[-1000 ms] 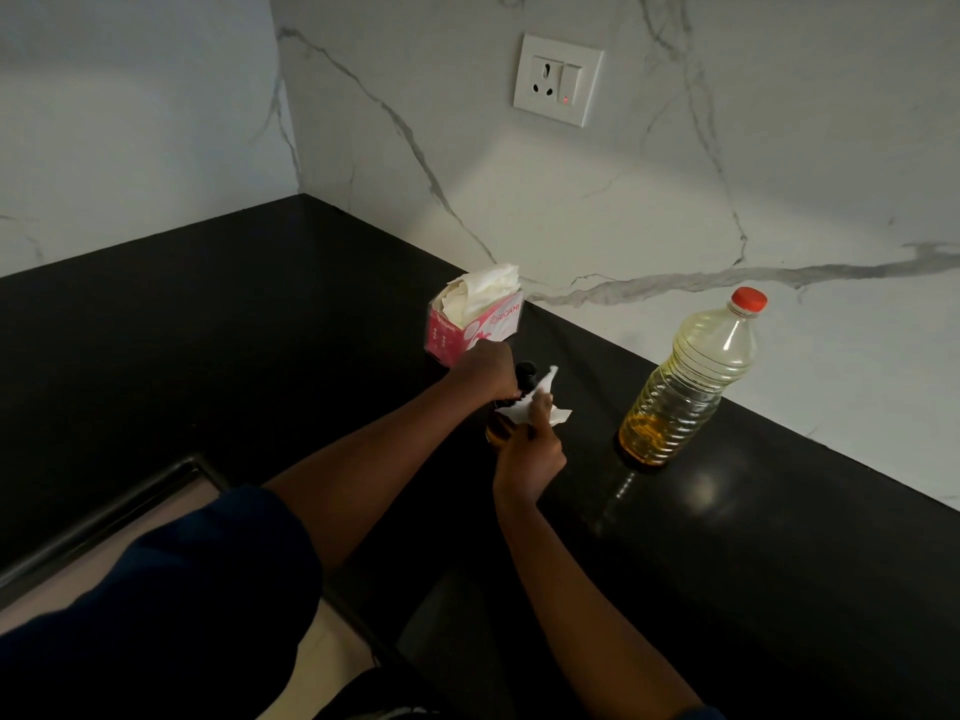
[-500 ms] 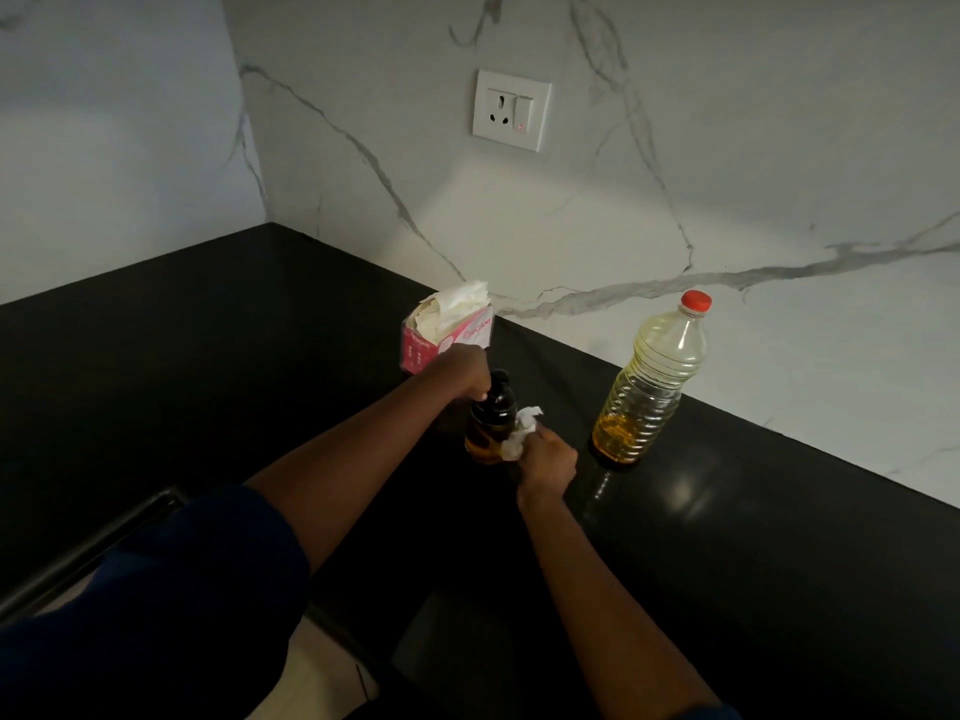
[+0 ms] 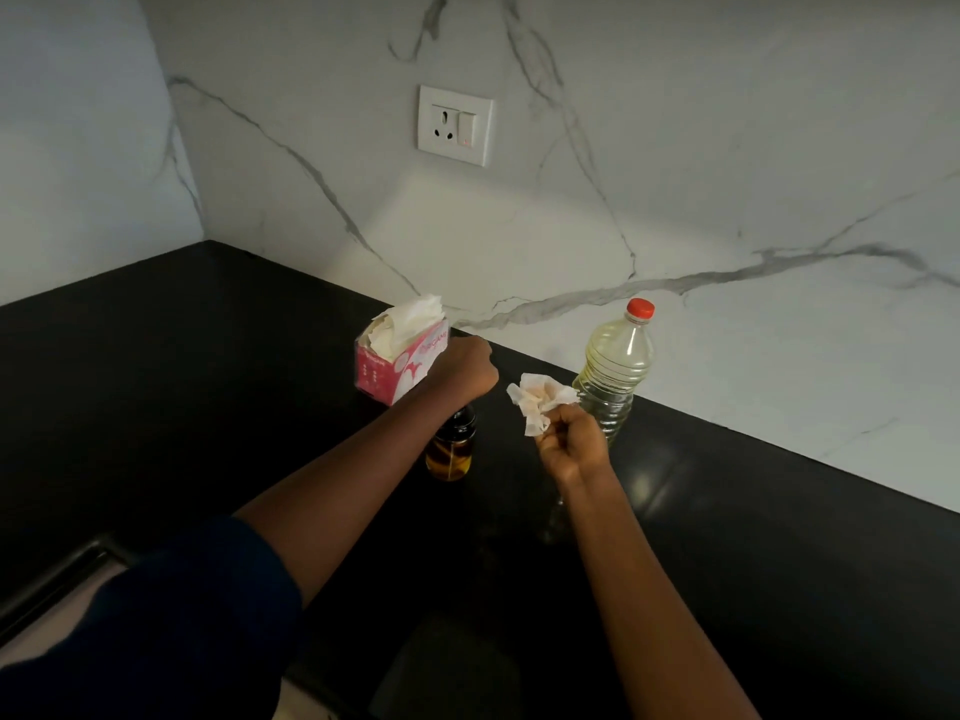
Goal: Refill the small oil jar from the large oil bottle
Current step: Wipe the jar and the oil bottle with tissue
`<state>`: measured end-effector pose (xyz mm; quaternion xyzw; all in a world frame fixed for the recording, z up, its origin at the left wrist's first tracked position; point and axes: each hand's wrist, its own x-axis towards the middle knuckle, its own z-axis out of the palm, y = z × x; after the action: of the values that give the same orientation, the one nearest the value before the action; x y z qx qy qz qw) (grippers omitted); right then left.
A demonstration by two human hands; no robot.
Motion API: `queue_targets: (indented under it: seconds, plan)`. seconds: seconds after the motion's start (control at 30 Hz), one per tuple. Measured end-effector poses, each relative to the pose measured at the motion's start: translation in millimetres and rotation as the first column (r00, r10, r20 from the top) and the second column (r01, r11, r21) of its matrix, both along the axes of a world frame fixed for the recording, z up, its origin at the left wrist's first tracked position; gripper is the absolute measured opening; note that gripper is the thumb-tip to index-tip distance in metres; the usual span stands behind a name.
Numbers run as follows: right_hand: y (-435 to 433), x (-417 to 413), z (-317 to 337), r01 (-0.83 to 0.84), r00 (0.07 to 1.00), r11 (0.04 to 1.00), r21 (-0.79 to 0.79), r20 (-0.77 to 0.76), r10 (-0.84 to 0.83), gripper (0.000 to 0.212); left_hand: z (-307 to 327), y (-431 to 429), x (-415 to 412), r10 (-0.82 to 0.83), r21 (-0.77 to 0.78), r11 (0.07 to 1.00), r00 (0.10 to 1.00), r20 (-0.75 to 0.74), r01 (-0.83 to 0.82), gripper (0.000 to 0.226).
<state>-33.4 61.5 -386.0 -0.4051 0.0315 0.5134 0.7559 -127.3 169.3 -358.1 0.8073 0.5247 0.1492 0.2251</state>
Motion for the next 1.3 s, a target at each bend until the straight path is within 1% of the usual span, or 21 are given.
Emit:
queue_targets:
  seconds: [0.1, 0.17, 0.23, 0.27, 0.3, 0.33, 0.37, 0.4, 0.43, 0.5, 0.6, 0.67, 0.73, 0.83, 1.0, 1.07, 1.13, 1.2, 1.23, 1.27, 1.3]
  plan:
    - [-6.1, 10.0, 16.9, 0.031, 0.999, 0.997, 0.064, 0.03, -0.033, 0.043, 3.9, 0.7, 9.3, -0.064, -0.005, 0.998, 0.995, 0.082, 0.065, 0.039]
    - [-8.9, 20.3, 26.8, 0.101, 0.992, 0.986, 0.13, 0.062, -0.11, 0.043, 9.0, 0.9, 16.1, -0.12, -0.01, 0.992, 0.982, 0.148, 0.123, 0.041]
    - [-13.8, 27.1, 39.9, 0.194, 0.96, 0.967, 0.164, 0.171, -0.222, 0.025, 14.7, 1.0, 23.7, -0.174, -0.011, 0.983, 0.961, 0.216, 0.181, 0.043]
    - [-17.2, 29.7, 47.0, 0.247, 0.924, 0.953, 0.173, 0.253, -0.285, 0.016, 16.9, 1.4, 27.9, -0.195, -0.01, 0.979, 0.948, 0.251, 0.204, 0.043]
    - [-19.0, 33.7, 53.4, 0.308, 0.865, 0.933, 0.187, 0.352, -0.357, 0.017, 19.7, 2.1, 33.2, -0.213, -0.013, 0.974, 0.934, 0.286, 0.226, 0.044]
    - [-20.5, 38.8, 57.4, 0.369, 0.78, 0.908, 0.198, 0.466, -0.418, 0.021, 22.1, 2.3, 38.8, -0.233, -0.024, 0.967, 0.919, 0.318, 0.254, 0.047]
    - [-21.1, 43.7, 60.5, 0.421, 0.683, 0.888, 0.186, 0.578, -0.446, 0.022, 25.1, 1.7, 44.2, -0.259, -0.039, 0.957, 0.902, 0.345, 0.289, 0.051]
    - [-19.6, 49.7, 61.4, 0.476, 0.593, 0.866, 0.153, 0.672, -0.444, 0.018, 28.1, 1.2, 50.1, -0.291, -0.054, 0.942, 0.886, 0.362, 0.331, 0.057]
    - [-17.0, 54.6, 61.6, 0.528, 0.518, 0.841, 0.117, 0.74, -0.428, 0.015, 30.7, 0.1, 55.6, -0.328, -0.064, 0.925, 0.871, 0.365, 0.376, 0.065]
    - [-9.0, 66.3, 61.5, 0.603, 0.407, 0.795, 0.064, 0.832, -0.377, 0.019, 36.5, -2.9, 68.4, -0.398, -0.086, 0.889, 0.851, 0.342, 0.45, 0.081]
    - [5.0, 76.2, 60.3, 0.62, 0.262, 0.784, 0.001, 0.942, -0.209, 0.025, 38.0, -4.0, 86.7, -0.442, -0.145, 0.844, 0.822, 0.36, 0.517, 0.097]
    - [15.0, 78.4, 56.5, 0.617, 0.189, 0.786, -0.046, 0.978, -0.091, 0.028, 36.7, -4.6, 94.9, -0.44, -0.189, 0.813, 0.793, 0.42, 0.551, 0.1]
    - [21.1, 77.7, 53.5, 0.606, 0.163, 0.794, -0.053, 0.985, -0.059, 0.029, 34.4, -5.4, 100.8, -0.446, -0.214, 0.784, 0.769, 0.458, 0.582, 0.093]
    - [23.0, 72.8, 51.8, 0.597, 0.156, 0.801, -0.045, 0.986, -0.061, 0.029, 31.9, -8.5, 107.1, -0.436, -0.173, 0.808, 0.768, 0.469, 0.564, 0.068]
    - [24.8, 59.4, 44.2, 0.614, 0.181, 0.789, 0.023, 0.969, -0.169, 0.032, 29.7, -13.7, 115.0, -0.414, -0.036, 0.879, 0.799, 0.437, 0.475, 0.044]
    - [26.5, 53.8, 37.8, 0.628, 0.126, 0.774, 0.078, 0.972, -0.2, 0.03, 27.2, -15.4, 118.6, -0.416, 0.027, 0.895, 0.808, 0.418, 0.446, 0.037]
    - [26.9, 49.9, 33.4, 0.629, 0.013, 0.764, 0.145, 0.98, -0.196, 0.026, 24.6, -17.1, 120.9, -0.418, 0.079, 0.901, 0.807, 0.417, 0.426, 0.034]
    - [26.7, 48.2, 31.6, 0.621, -0.088, 0.763, 0.18, 0.983, -0.161, 0.023, 20.3, -15.7, 123.9, -0.428, 0.121, 0.902, 0.821, 0.379, 0.414, 0.035]
    - [26.8, 48.8, 31.3, 0.621, -0.113, 0.761, 0.189, 0.982, -0.151, 0.023, 17.9, -14.4, 125.4, -0.442, 0.146, 0.897, 0.829, 0.344, 0.417, 0.035]
    - [26.9, 50.4, 31.3, 0.628, -0.119, 0.753, 0.195, 0.981, -0.154, 0.023, 16.1, -13.5, 126.6, -0.463, 0.176, 0.886, 0.833, 0.304, 0.428, 0.035]
    - [27.1, 52.5, 32.0, 0.64, -0.105, 0.744, 0.195, 0.98, -0.166, 0.023, 14.6, -12.6, 127.2, -0.48, 0.201, 0.876, 0.834, 0.271, 0.438, 0.035]
